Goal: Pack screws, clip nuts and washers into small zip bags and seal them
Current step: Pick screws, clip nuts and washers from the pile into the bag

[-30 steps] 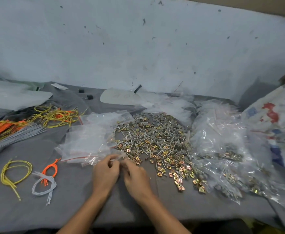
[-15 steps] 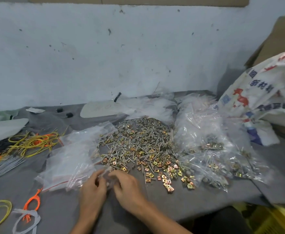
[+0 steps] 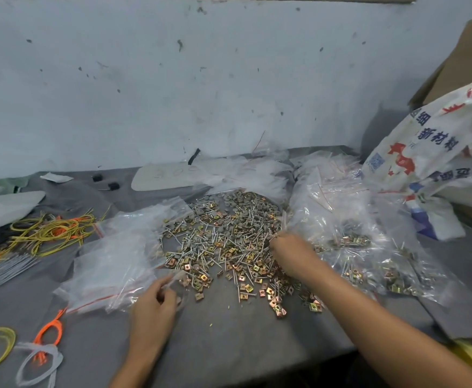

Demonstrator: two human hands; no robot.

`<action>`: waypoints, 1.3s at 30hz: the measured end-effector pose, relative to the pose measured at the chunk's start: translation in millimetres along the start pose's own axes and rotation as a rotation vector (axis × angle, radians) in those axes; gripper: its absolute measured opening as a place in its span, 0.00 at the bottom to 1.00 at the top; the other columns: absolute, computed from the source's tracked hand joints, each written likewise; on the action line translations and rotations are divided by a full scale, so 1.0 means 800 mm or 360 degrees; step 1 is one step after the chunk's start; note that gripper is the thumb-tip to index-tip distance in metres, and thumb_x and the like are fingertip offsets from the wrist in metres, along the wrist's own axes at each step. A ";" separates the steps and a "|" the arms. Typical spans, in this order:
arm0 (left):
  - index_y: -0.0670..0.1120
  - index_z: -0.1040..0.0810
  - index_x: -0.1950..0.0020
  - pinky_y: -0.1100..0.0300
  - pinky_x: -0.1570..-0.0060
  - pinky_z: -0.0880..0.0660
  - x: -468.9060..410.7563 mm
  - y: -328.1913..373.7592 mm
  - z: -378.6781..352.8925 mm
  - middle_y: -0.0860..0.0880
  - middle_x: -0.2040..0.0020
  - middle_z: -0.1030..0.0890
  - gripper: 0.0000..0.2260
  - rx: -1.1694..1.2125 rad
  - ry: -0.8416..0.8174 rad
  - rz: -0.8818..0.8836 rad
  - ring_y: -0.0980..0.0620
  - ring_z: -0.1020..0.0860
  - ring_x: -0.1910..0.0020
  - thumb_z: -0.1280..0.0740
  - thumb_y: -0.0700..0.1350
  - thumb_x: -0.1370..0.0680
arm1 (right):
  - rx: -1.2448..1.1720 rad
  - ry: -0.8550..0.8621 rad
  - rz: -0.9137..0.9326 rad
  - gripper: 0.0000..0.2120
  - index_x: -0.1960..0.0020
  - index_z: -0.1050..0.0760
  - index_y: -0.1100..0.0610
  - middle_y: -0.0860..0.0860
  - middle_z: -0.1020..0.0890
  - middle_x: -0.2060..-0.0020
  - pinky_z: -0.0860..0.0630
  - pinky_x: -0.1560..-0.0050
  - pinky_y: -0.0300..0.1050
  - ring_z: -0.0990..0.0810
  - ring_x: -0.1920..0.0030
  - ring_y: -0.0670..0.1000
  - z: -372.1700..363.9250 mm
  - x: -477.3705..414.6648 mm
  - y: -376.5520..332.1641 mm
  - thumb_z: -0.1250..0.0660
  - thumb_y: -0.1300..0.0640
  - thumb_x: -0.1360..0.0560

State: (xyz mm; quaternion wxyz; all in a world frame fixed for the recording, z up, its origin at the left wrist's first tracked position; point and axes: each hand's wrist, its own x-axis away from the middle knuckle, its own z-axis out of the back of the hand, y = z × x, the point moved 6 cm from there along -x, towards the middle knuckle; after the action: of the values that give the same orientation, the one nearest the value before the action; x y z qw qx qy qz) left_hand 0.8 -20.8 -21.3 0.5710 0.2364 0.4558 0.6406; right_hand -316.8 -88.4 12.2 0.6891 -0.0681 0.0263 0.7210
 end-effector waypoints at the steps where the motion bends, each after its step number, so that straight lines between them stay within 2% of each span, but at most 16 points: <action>1: 0.57 0.18 0.44 0.51 0.57 0.23 0.001 -0.001 0.002 0.51 0.63 0.17 0.15 0.0013 0.0031 0.0005 0.51 0.19 0.62 0.36 0.39 0.21 | 0.0025 -0.0022 0.0012 0.07 0.49 0.22 0.58 0.52 0.21 0.54 0.20 0.49 0.50 0.22 0.53 0.53 -0.004 -0.001 -0.001 0.39 0.63 0.18; 7: 0.52 0.18 0.39 0.50 0.56 0.23 0.011 -0.010 0.010 0.50 0.65 0.18 0.15 0.0043 0.0138 0.0064 0.50 0.20 0.62 0.34 0.38 0.22 | -0.0042 -0.0083 -0.0015 0.05 0.52 0.29 0.56 0.52 0.22 0.53 0.24 0.51 0.47 0.23 0.53 0.52 -0.011 -0.008 0.001 0.40 0.62 0.18; 12: 0.50 0.17 0.39 0.48 0.51 0.22 0.011 -0.013 0.010 0.49 0.65 0.17 0.15 0.0079 0.0095 0.0129 0.50 0.19 0.60 0.34 0.38 0.23 | -0.0176 -0.0234 -0.0044 0.07 0.50 0.26 0.53 0.49 0.23 0.52 0.24 0.51 0.44 0.23 0.51 0.50 -0.015 -0.016 0.007 0.39 0.63 0.21; 16: 0.51 0.17 0.41 0.50 0.52 0.22 0.011 -0.014 0.011 0.52 0.65 0.17 0.13 0.0074 0.0098 0.0142 0.55 0.18 0.60 0.34 0.42 0.23 | -0.0236 -0.0230 -0.0040 0.06 0.55 0.29 0.51 0.48 0.24 0.56 0.22 0.51 0.44 0.23 0.55 0.48 -0.014 -0.016 0.009 0.35 0.61 0.22; 18: 0.52 0.17 0.42 0.52 0.55 0.23 0.012 -0.015 0.011 0.55 0.64 0.17 0.13 0.0098 0.0096 0.0144 0.60 0.19 0.62 0.34 0.41 0.23 | -0.0322 -0.0166 -0.0058 0.06 0.56 0.29 0.51 0.48 0.23 0.58 0.23 0.55 0.42 0.23 0.57 0.47 -0.009 -0.013 0.009 0.34 0.59 0.22; 20: 0.53 0.17 0.42 0.55 0.58 0.24 0.013 -0.016 0.011 0.59 0.63 0.17 0.13 0.0114 0.0091 0.0163 0.63 0.20 0.63 0.34 0.39 0.23 | -0.0544 -0.0028 -0.0140 0.06 0.56 0.29 0.52 0.48 0.21 0.59 0.22 0.59 0.41 0.21 0.59 0.47 0.006 -0.007 0.008 0.34 0.58 0.21; 23: 0.54 0.18 0.43 0.63 0.60 0.25 0.014 -0.013 0.010 0.61 0.62 0.17 0.14 0.0123 0.0090 0.0157 0.64 0.20 0.63 0.34 0.39 0.23 | -0.1206 0.0159 -0.0319 0.03 0.53 0.25 0.50 0.48 0.19 0.58 0.21 0.60 0.43 0.19 0.59 0.49 0.029 0.014 -0.012 0.31 0.55 0.23; 25: 0.55 0.18 0.43 0.71 0.62 0.27 0.014 -0.010 0.011 0.59 0.64 0.18 0.15 0.0144 0.0107 0.0133 0.65 0.20 0.64 0.34 0.38 0.23 | -0.1521 0.0027 -0.0240 0.03 0.52 0.22 0.47 0.47 0.16 0.58 0.19 0.60 0.46 0.17 0.59 0.48 0.025 0.033 -0.057 0.29 0.53 0.24; 27: 0.55 0.19 0.42 0.65 0.63 0.26 0.014 -0.009 0.013 0.56 0.65 0.19 0.15 0.0139 0.0119 0.0103 0.62 0.21 0.66 0.34 0.38 0.23 | -0.1634 -0.0179 -0.0052 0.02 0.54 0.19 0.51 0.48 0.14 0.60 0.20 0.58 0.47 0.17 0.60 0.46 0.006 0.054 -0.119 0.26 0.55 0.25; 29: 0.54 0.20 0.42 0.54 0.60 0.23 0.014 -0.010 0.013 0.55 0.66 0.20 0.14 0.0134 0.0108 0.0090 0.56 0.22 0.67 0.33 0.40 0.24 | -0.1630 -0.0274 0.0076 0.02 0.54 0.18 0.53 0.49 0.14 0.60 0.21 0.56 0.45 0.16 0.59 0.48 -0.016 0.068 -0.172 0.26 0.55 0.25; 30: 0.55 0.21 0.43 0.50 0.59 0.22 0.014 -0.010 0.013 0.55 0.67 0.20 0.13 0.0153 0.0099 0.0089 0.53 0.21 0.67 0.34 0.42 0.25 | -0.1612 -0.0262 0.0112 0.03 0.54 0.18 0.54 0.48 0.14 0.61 0.22 0.56 0.42 0.17 0.59 0.45 -0.024 0.070 -0.192 0.25 0.56 0.26; 32: 0.57 0.24 0.46 0.47 0.59 0.20 0.017 -0.009 0.014 0.55 0.67 0.20 0.12 0.0184 0.0091 0.0105 0.51 0.20 0.66 0.36 0.47 0.28 | -0.1560 -0.0178 0.0163 0.02 0.54 0.17 0.53 0.44 0.16 0.63 0.27 0.59 0.31 0.20 0.62 0.36 -0.032 0.068 -0.217 0.25 0.57 0.26; 33: 0.59 0.25 0.47 0.46 0.59 0.20 0.017 -0.009 0.015 0.55 0.66 0.19 0.12 0.0187 0.0094 0.0111 0.51 0.19 0.65 0.37 0.48 0.29 | -0.1512 -0.0127 0.0200 0.03 0.54 0.17 0.53 0.43 0.18 0.62 0.28 0.59 0.29 0.21 0.62 0.35 -0.032 0.066 -0.226 0.25 0.58 0.27; 35: 0.60 0.26 0.49 0.45 0.59 0.20 0.018 -0.010 0.016 0.56 0.65 0.18 0.11 0.0173 0.0105 0.0105 0.51 0.19 0.64 0.37 0.49 0.30 | -0.1346 -0.0045 0.0291 0.06 0.51 0.17 0.51 0.45 0.21 0.56 0.25 0.53 0.36 0.21 0.56 0.41 -0.034 0.063 -0.239 0.27 0.60 0.27; 37: 0.60 0.26 0.51 0.46 0.59 0.20 0.018 -0.007 0.014 0.56 0.64 0.18 0.09 0.0161 0.0067 0.0062 0.53 0.19 0.64 0.35 0.47 0.29 | -0.1213 0.0064 0.0300 0.07 0.50 0.22 0.51 0.48 0.24 0.52 0.26 0.49 0.46 0.23 0.52 0.50 -0.038 0.061 -0.244 0.27 0.57 0.27; 39: 0.58 0.24 0.50 0.49 0.58 0.21 0.021 -0.001 0.012 0.57 0.63 0.18 0.10 0.0102 0.0000 -0.0017 0.56 0.20 0.65 0.31 0.43 0.25 | -0.1240 0.0158 0.0229 0.14 0.50 0.30 0.51 0.47 0.28 0.51 0.28 0.52 0.48 0.26 0.52 0.50 -0.039 0.060 -0.238 0.25 0.53 0.27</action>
State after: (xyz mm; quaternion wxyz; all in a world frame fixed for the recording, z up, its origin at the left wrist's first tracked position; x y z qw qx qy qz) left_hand 5.5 -2.1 -21.0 0.5666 0.2521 0.4773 0.6226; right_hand -126.7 -36.0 -14.3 0.5573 -0.3573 -0.2112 0.7192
